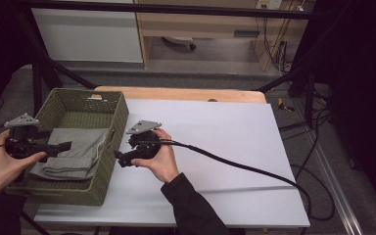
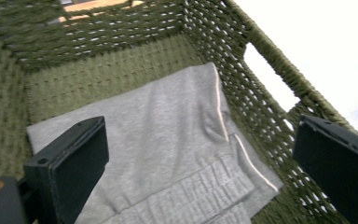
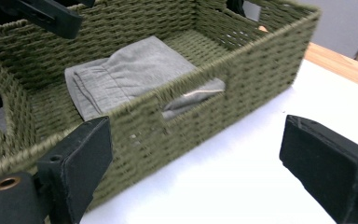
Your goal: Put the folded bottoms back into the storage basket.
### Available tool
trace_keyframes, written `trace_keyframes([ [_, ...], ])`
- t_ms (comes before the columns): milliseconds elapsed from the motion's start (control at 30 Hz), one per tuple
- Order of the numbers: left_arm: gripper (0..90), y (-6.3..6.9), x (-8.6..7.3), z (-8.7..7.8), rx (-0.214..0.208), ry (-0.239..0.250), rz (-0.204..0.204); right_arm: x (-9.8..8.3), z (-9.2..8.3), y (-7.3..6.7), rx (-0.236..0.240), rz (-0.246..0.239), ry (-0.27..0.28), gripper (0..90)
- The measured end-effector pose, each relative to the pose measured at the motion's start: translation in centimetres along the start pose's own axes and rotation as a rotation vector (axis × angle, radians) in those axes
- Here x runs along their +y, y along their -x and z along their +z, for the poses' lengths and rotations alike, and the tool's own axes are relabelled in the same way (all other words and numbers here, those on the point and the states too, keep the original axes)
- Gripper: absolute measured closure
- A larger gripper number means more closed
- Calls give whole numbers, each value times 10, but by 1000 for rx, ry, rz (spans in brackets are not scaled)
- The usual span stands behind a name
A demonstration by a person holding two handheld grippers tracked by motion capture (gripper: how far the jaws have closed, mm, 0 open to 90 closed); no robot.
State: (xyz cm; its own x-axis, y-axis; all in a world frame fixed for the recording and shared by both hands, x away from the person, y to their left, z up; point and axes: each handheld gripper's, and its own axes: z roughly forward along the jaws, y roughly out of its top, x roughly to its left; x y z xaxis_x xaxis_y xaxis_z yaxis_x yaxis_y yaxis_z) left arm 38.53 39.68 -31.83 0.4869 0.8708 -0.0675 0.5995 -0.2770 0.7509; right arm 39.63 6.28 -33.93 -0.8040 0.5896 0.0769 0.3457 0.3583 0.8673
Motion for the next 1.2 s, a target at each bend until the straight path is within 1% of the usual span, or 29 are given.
trace_keyframes([
  [133, 26, 7, 1, 3, -12, -1, 21, -8, -10, 7, -2, 8, -2, 101],
  [300, 27, 15, 2, 7, -27, 6, 32, -18, -24, 17, -13, 15, -3, 101],
  [400, 26, 20, 1, 10, -35, 8, 36, -24, -32, 24, -18, 31, -1, 101],
  [567, 27, 30, 3, 16, -64, 9, 52, -34, -45, 36, -35, 51, -3, 100],
  [767, 29, 45, 6, 22, -92, 8, 83, -45, -61, 50, -58, 68, 5, 100],
  [867, 29, 51, 8, 26, -99, 5, 101, -51, -68, 56, -57, 84, 1, 100],
  [933, 29, 55, 9, 28, -104, 4, 105, -54, -73, 60, -62, 87, 1, 100],
  [967, 30, 57, 9, 30, -115, 3, 107, -56, -76, 62, -65, 91, 2, 100],
  [1067, 29, 64, 10, 34, -126, 2, 111, -61, -83, 68, -69, 99, 3, 99],
  [1133, 29, 67, 11, 36, -132, 0, 119, -65, -88, 72, -65, 102, -4, 95],
  [1200, 30, 70, 11, 38, -140, -3, 124, -69, -93, 77, -71, 104, -9, 95],
])
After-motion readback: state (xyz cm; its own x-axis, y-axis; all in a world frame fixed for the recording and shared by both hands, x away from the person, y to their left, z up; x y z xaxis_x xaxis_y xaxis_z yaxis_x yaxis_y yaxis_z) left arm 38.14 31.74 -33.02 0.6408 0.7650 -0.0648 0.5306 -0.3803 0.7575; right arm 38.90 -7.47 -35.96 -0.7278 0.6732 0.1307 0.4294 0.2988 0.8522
